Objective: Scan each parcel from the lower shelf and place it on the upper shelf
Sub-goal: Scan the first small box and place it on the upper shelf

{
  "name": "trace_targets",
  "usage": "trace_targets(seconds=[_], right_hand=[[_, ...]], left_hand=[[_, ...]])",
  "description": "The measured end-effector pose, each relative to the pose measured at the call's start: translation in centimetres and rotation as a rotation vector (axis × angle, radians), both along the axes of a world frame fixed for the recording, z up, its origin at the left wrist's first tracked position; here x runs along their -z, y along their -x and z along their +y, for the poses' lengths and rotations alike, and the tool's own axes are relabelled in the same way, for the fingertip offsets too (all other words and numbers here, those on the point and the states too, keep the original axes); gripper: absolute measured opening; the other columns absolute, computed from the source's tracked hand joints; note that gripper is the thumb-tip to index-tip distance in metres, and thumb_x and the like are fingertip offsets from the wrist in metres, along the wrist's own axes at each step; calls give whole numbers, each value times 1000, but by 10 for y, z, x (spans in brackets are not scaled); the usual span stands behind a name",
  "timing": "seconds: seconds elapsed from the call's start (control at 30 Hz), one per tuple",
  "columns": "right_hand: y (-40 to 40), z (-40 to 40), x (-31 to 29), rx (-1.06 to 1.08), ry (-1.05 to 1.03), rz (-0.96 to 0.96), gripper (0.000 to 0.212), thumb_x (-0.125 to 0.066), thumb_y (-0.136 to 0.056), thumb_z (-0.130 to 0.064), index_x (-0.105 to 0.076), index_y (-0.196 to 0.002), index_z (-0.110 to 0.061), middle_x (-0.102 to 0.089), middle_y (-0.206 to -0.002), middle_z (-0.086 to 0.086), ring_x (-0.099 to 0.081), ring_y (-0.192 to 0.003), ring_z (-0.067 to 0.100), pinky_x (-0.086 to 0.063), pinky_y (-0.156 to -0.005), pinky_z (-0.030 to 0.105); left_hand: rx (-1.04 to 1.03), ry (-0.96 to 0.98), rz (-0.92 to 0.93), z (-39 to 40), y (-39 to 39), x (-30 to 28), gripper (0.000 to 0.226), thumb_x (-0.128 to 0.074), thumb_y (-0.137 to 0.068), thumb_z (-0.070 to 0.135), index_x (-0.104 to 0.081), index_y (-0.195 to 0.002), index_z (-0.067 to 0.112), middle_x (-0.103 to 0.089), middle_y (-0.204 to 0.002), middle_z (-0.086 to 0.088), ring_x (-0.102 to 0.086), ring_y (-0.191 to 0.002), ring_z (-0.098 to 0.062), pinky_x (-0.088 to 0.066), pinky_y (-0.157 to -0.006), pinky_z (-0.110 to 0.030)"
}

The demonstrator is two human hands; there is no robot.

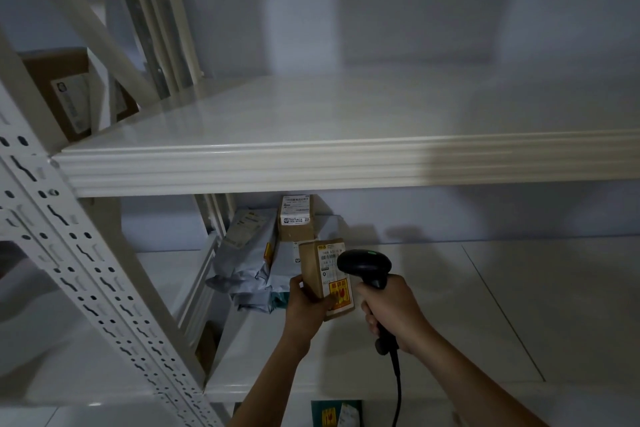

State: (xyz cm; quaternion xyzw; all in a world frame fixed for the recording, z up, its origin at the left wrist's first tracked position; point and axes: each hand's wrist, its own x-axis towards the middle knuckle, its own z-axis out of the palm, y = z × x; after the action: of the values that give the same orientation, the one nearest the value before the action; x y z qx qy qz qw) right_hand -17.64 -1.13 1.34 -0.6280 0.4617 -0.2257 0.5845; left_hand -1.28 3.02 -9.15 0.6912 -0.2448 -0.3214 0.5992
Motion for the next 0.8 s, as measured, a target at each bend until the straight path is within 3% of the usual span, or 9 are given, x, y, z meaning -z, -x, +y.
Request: trace_targets(seconds=[0.07,0.2,0.37,0.63,0.8], right_hand=[[-1,-1,0,3,-1,0,25,-57,-81,-14,-54,-57,-10,-50,-50,8,-43,-40,20,-40,-49,30],[-2,-2,0,1,5,-2,25,-57,-81,-15,-54,-56,-11,-50,-50,7,-43,-42,20,-40,-49,30],[-3,-3,0,-19,10,2,28,-56,-83,-15,-53,-55,-11,-50,-50,7,-43,-41,20,-40,-48,28],[-4,-3,1,-6,-25,-29,28,-56,-82,-12,-52,-54,-11,-49,-50,7,-41,-40,19,-37,-46,28],[-4,-6,5,-10,-35,-40,27,-57,-83,-12,-53,-57,-10,-49,-51,8,-41,-41,19,-37,-46,27]], left_hand=[[4,-9,-2,-1,-2,3,57,-74,-79,2,-43,-124,17,-64,-123,-2,-65,-109,-21,-59,-70,-23],[7,-22,-12,-1,-4,3,57,-74,-79,2,-44,-125,17,-64,-121,0,-64,-106,-18,-53,-61,-13],[7,-31,-7,-1,-7,8,58,-75,-78,5,-44,-125,18,-63,-121,1,-64,-108,-19,-55,-65,-16],[14,-46,12,-2,-11,13,59,-76,-76,4,-45,-124,19,-65,-124,-2,-65,-110,-22,-61,-82,-37],[7,-63,22,1,-9,7,57,-75,-79,1,-44,-125,17,-63,-121,-1,-63,-111,-22,-56,-66,-20]])
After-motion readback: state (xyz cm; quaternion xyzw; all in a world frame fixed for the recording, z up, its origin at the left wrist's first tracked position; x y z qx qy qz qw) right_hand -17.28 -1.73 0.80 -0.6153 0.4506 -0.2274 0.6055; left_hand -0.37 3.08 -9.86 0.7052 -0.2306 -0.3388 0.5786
